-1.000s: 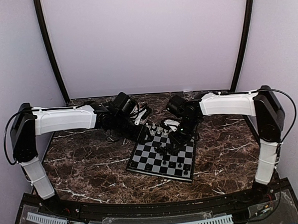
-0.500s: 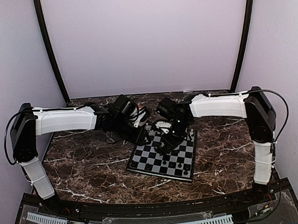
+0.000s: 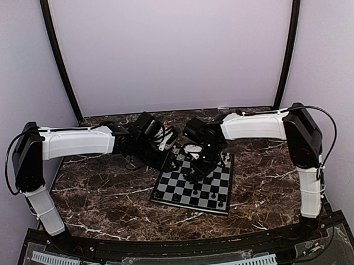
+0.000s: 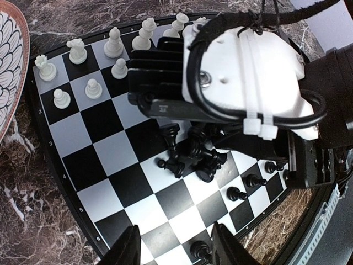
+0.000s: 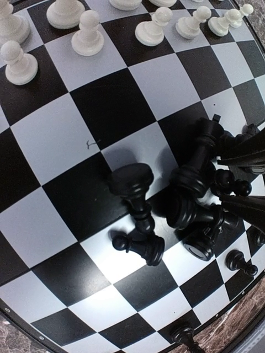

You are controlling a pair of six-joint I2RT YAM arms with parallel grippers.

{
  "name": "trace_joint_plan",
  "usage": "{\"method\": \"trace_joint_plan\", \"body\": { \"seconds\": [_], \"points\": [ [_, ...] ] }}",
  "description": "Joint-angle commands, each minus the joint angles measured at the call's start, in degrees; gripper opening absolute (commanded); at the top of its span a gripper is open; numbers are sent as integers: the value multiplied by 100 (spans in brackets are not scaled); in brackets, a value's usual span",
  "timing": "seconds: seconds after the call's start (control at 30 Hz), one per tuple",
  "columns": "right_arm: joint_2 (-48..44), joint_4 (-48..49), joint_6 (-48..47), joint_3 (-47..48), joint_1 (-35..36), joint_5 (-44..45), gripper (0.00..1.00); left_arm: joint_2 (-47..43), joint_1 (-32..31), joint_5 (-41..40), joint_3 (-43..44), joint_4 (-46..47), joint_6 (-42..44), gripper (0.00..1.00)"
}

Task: Set up the chess pieces on the board
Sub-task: Pick up the pawn from the chessboard.

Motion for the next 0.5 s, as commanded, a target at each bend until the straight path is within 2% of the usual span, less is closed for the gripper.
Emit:
{"method": "trace_joint_plan", "body": {
  "seconds": [0.0, 0.13, 0.47],
  "points": [
    [144, -32, 18, 240, 47, 61, 14, -255, 14, -14, -26, -143, 20, 46],
    [12, -159, 31, 235, 53, 58, 1, -242, 18, -10, -25, -169, 34, 46],
    [-542, -950, 326, 747, 457, 282, 0, -335, 14, -167, -95, -199, 9, 46]
  ]
}}
